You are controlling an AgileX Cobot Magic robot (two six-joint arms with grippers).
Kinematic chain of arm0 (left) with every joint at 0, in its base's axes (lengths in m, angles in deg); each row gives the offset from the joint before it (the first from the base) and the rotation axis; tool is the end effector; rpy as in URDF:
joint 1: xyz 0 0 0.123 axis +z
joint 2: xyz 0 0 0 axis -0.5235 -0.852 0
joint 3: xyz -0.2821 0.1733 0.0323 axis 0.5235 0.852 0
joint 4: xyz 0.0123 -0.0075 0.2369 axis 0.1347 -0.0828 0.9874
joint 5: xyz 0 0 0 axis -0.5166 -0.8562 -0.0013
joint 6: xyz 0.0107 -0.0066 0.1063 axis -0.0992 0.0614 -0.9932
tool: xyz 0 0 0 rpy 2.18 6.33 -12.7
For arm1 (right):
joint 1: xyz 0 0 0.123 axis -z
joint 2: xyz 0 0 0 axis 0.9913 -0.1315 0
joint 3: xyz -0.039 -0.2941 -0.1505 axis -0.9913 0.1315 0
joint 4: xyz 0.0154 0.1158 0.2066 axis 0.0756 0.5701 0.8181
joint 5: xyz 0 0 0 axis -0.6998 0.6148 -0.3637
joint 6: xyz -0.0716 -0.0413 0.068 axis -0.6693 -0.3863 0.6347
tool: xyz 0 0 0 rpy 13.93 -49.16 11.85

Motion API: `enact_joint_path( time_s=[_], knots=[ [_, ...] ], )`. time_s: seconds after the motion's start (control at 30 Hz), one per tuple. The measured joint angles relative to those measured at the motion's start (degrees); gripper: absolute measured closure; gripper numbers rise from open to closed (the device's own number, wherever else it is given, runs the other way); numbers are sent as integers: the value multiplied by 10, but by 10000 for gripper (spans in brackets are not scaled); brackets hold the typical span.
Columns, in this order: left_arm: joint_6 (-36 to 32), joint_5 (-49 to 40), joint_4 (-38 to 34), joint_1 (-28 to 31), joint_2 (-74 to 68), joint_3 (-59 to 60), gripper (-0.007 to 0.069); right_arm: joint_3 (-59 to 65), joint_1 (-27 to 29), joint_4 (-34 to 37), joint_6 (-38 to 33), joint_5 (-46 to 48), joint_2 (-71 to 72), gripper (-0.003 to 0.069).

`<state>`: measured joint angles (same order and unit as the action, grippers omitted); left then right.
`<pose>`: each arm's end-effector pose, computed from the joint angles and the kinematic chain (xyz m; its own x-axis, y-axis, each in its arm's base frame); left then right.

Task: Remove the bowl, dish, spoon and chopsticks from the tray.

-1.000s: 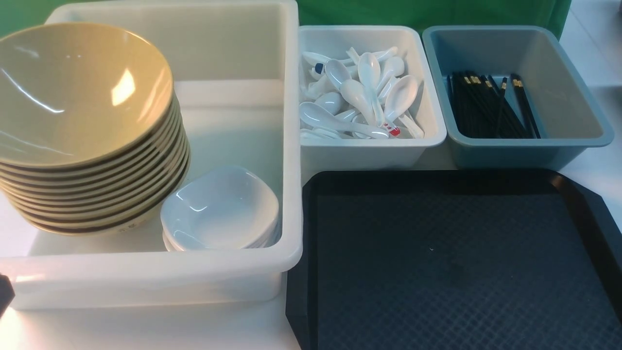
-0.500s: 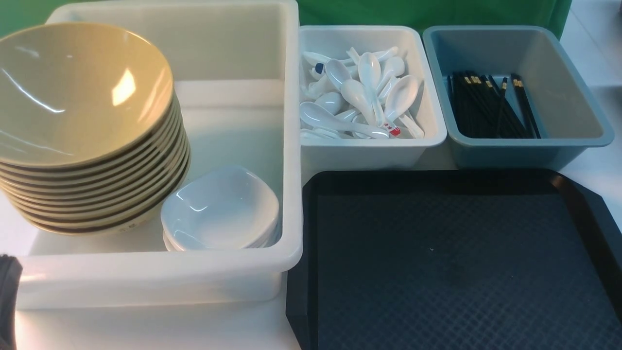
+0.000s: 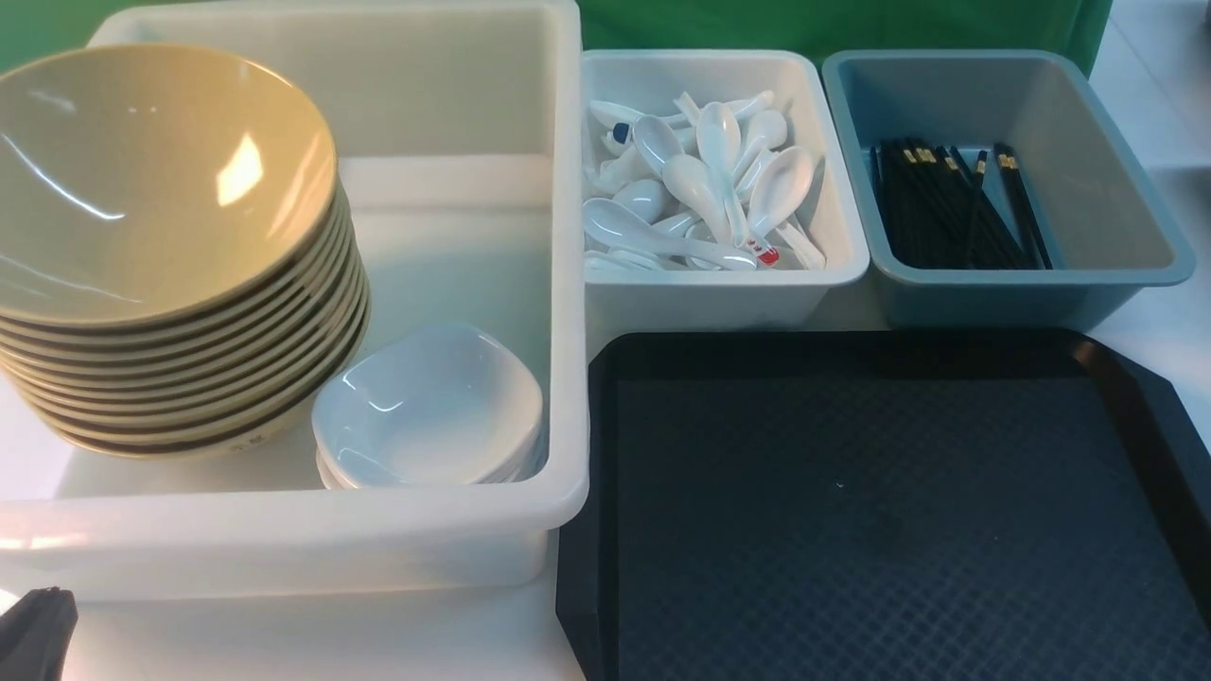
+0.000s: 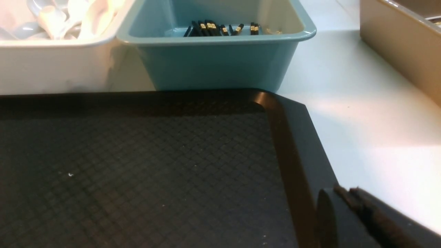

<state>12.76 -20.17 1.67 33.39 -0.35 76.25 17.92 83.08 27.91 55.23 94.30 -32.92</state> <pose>0.0069 0.0015 0.1732 -0.2361 0.1241 -0.9638 -0.0119 0.9914 0.1305 0.0066 -0.0069 0.1713 -0.2402 0.0838 -0.9671 0.0920 0.9938 0.0633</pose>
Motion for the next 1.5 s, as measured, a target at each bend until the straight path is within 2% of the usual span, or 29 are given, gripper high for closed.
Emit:
enact_joint_path(
  time_s=[1.5],
  knots=[
    [0, 0, -10, 0, 0, 0, 636, 0, 0, 0, 0, 0, 0, 547]
  ],
)
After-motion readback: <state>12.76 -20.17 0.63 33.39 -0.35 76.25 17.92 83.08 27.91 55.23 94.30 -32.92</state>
